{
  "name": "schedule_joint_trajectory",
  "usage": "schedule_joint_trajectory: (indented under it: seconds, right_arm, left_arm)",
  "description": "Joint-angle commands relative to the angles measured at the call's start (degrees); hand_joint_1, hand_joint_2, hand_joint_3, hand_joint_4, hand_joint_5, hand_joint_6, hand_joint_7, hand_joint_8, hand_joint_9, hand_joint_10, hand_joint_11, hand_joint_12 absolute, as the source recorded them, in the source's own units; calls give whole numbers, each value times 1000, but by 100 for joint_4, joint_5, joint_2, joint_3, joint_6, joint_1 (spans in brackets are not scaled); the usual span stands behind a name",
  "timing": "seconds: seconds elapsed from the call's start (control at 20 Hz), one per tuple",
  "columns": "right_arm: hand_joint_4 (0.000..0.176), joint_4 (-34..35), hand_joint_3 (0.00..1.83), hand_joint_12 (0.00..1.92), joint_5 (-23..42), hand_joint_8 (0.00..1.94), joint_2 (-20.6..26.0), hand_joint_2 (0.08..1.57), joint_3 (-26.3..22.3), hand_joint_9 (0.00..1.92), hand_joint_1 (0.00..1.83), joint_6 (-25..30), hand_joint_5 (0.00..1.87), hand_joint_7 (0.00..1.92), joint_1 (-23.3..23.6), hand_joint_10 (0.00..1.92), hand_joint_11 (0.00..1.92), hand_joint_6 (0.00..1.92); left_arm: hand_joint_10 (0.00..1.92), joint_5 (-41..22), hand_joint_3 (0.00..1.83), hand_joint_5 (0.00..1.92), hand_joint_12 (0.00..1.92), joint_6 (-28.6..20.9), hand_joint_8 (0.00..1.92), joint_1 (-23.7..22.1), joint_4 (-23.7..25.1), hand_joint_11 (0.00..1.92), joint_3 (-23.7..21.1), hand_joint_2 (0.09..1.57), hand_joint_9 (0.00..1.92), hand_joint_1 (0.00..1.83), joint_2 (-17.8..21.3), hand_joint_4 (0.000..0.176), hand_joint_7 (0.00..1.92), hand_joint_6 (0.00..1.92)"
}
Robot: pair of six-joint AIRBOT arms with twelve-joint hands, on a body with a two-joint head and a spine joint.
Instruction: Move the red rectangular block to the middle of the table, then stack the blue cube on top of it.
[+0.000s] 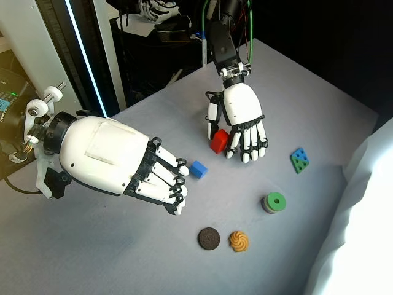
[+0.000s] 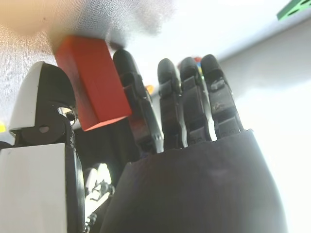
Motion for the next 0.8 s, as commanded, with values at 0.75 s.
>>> schedule_joint_trajectory:
  seconds: [0.75]
  right_arm:
    - [0, 3697, 0, 1015, 422, 2, -1690, 1234, 588, 492, 560, -3708, 550, 543, 1204, 2, 10, 1]
  left_arm:
    - [0, -344, 0, 60, 175, 441, 0, -307, -181, 0, -289, 963, 33, 381, 350, 0, 42, 0]
